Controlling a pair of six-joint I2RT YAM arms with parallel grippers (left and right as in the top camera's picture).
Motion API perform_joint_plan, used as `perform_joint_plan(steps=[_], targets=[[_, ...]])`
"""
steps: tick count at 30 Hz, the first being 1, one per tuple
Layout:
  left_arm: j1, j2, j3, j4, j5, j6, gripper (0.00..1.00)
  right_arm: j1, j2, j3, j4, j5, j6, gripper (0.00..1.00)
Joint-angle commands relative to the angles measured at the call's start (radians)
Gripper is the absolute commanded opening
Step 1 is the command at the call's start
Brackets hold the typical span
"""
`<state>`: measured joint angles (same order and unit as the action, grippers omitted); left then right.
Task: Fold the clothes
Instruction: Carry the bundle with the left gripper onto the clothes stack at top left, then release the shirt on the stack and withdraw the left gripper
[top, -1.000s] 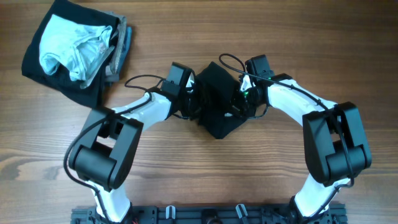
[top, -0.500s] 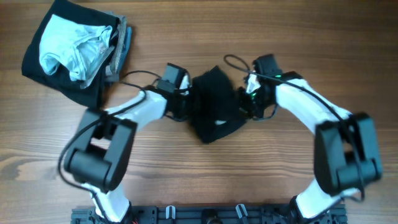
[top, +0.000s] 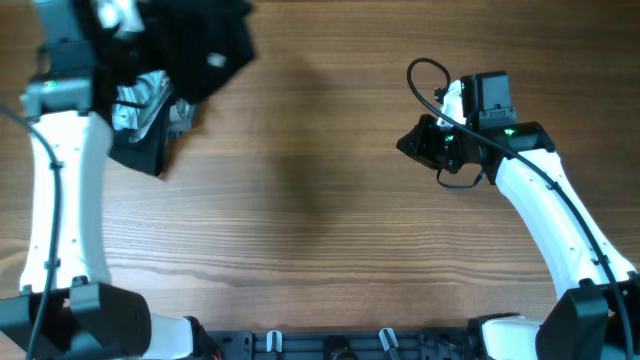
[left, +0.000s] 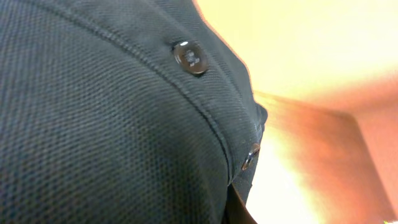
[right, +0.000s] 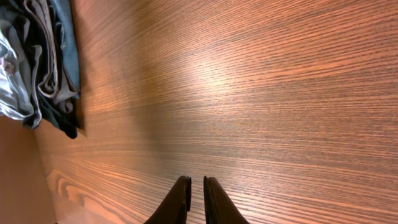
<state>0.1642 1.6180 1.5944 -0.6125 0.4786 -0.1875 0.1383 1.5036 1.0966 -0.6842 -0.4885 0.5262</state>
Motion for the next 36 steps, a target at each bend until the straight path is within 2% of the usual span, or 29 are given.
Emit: perform_joint_plan(steps=[1,5,6,7,8,12,16,20,23,25,26,27,29,31,36], targets=[[0.147,0.075,0.014,0.058,-0.066,0.031,0.04,-0.003,-0.011,-0.001,-0.002,0.021,0.008,0.12],[0.238,0.252,0.014,0.121,-0.072,0.022,0.04,-0.003,-0.011,-0.001,-0.016,0.021,0.025,0.12],[0.25,0.293,0.014,0.123,-0.072,0.022,0.16,-0.003,-0.011,-0.001,-0.023,0.021,0.026,0.12],[0.262,0.333,0.014,0.114,-0.072,0.022,0.5,-0.003,-0.011,-0.001,-0.024,0.021,0.026,0.12],[0.272,0.358,0.014,0.098,-0.072,0.023,1.0,-0.003,-0.011,-0.001,-0.024,0.021,0.027,0.12],[0.317,0.331,0.05,0.013,-0.095,0.015,1.0,-0.003,-0.011,-0.001,-0.028,0.021,0.027,0.11],[0.36,0.193,0.248,-0.222,-0.076,0.031,1.0,-0.002,-0.028,-0.001,-0.043,0.022,0.027,0.09],[0.322,0.042,0.344,-0.38,0.072,0.212,0.99,0.007,-0.146,0.005,-0.045,0.104,0.018,0.09],[0.248,-0.067,0.345,-0.496,0.086,0.327,0.98,0.027,-0.279,0.032,-0.05,0.157,-0.052,0.1],[0.164,-0.145,0.345,-0.607,0.08,0.401,0.94,0.04,-0.389,0.057,-0.05,0.182,-0.14,0.14],[0.112,-0.188,0.344,-0.658,0.05,0.401,1.0,0.043,-0.451,0.064,-0.041,0.182,-0.198,0.19],[0.046,-0.235,0.344,-0.715,0.011,0.394,1.0,0.043,-0.524,0.064,-0.031,0.183,-0.25,0.29],[-0.081,-0.309,0.344,-0.811,-0.061,0.359,1.0,0.043,-0.601,0.064,-0.034,0.182,-0.272,0.68],[-0.16,-0.344,0.344,-0.871,-0.116,0.36,1.0,0.043,-0.642,0.064,-0.058,0.182,-0.26,1.0],[-0.22,-0.376,0.344,-0.889,-0.14,0.36,1.0,0.043,-0.657,0.064,-0.116,0.182,-0.248,1.0]])
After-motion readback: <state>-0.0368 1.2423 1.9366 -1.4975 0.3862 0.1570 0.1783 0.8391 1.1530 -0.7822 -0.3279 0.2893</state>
